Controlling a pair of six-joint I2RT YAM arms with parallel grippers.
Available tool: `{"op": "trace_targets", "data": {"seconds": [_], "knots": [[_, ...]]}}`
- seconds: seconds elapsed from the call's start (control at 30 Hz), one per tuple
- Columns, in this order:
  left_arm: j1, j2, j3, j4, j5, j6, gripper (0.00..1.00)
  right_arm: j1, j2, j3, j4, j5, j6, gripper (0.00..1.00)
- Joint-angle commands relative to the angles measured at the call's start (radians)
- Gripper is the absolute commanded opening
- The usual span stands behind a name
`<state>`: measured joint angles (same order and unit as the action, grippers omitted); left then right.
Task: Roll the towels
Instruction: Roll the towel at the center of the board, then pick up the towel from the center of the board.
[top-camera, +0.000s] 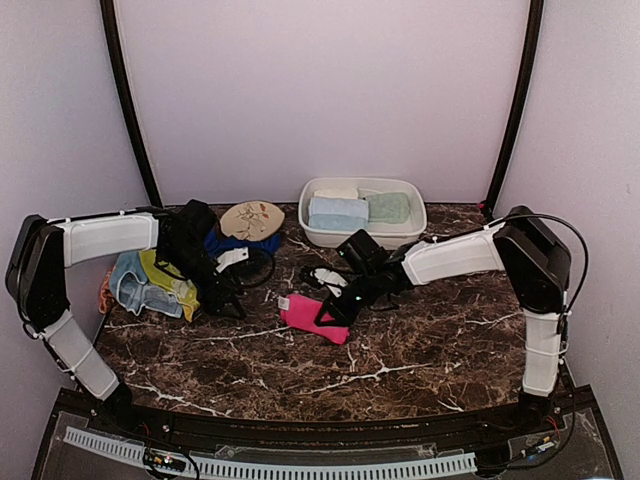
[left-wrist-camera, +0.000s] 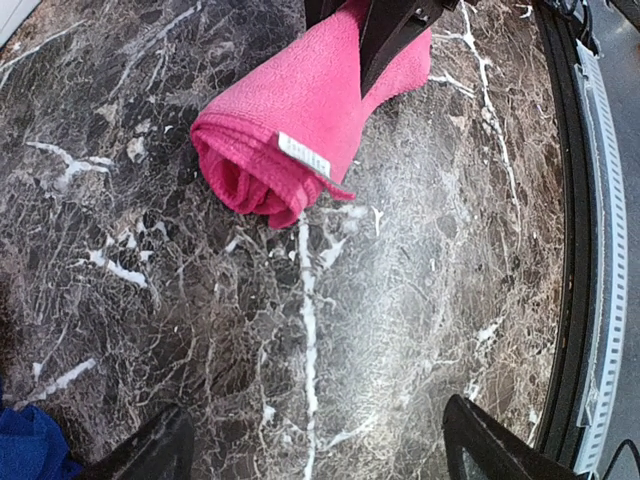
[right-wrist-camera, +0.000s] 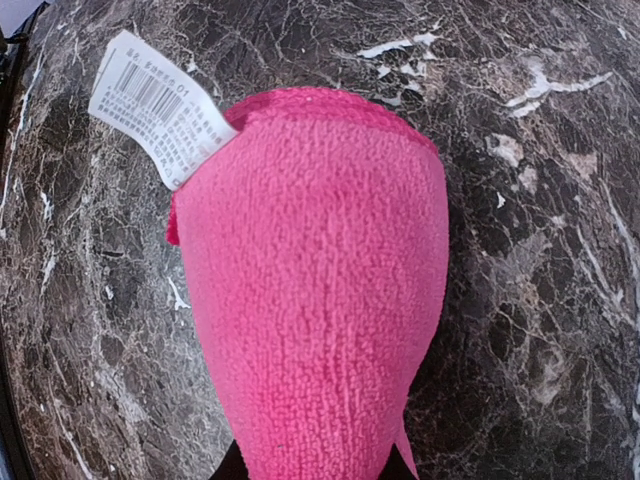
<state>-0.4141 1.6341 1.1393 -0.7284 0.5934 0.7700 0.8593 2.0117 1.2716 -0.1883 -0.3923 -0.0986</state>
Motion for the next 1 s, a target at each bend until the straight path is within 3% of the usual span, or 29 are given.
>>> {"op": "trace_targets", "data": {"seconds": [0.0,0.3,0.53,0.6,0.77,0.97], "knots": [[0.001,-0.096,-0.018,0.050,0.045,-0.053,0.88,-0.008,0.001,0.053,-0.137,-0.063,0.052,0.00],[-0.061,-0.191,0.008,0.138,-0.013,-0.043,0.89,-0.025,0.008,0.126,-0.051,-0.240,0.218,0.00],[-0.070,-0.200,-0.011,0.244,0.023,-0.183,0.93,-0.046,-0.044,0.164,-0.026,-0.234,0.195,0.00],[-0.068,-0.215,-0.025,0.245,-0.007,-0.187,0.93,-0.091,-0.091,0.190,-0.065,-0.167,0.149,0.00],[-0.027,-0.265,-0.102,0.242,-0.030,-0.183,0.94,-0.218,-0.176,0.344,-0.160,0.177,-0.097,0.00],[-0.001,-0.289,-0.148,0.221,-0.067,-0.185,0.93,-0.307,-0.174,0.488,-0.112,0.509,-0.460,0.00]]}}
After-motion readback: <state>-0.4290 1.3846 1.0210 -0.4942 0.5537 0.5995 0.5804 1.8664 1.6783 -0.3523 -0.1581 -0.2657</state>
